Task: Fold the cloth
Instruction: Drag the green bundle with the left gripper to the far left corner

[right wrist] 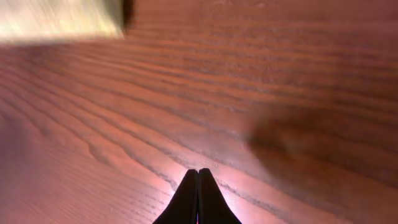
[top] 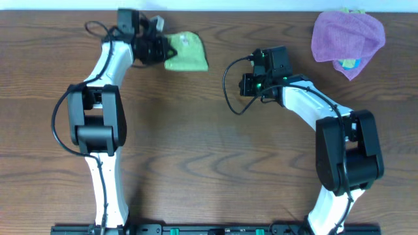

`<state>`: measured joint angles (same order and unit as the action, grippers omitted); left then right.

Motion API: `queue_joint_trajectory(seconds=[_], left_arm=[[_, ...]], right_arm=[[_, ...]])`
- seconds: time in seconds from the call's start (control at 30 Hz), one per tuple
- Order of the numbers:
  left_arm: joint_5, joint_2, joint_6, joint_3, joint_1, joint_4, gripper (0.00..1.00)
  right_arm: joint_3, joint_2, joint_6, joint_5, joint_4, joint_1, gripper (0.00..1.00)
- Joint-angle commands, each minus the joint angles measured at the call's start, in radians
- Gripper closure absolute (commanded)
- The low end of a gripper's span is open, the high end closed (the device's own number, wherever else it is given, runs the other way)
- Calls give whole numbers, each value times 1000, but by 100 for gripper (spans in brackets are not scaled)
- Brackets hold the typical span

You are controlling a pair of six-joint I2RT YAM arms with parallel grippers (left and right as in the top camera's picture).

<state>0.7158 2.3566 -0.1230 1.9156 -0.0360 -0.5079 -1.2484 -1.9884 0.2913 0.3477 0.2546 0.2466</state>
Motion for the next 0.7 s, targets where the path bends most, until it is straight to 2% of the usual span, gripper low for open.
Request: queue_joint_trajectory(seconds=[0.0,0.2,0.67], left_arm=[[-120,5,107,124,-1,-76,94],[-255,5,209,220,18,-192,94],[-308,5,326,223,197,-144,95]], right_arm=[[-16,21,-25,-8,16,-6,98],[-16,21,-31,-8,33,-10,98],[-16,21,-30,-16,39,-26,98]])
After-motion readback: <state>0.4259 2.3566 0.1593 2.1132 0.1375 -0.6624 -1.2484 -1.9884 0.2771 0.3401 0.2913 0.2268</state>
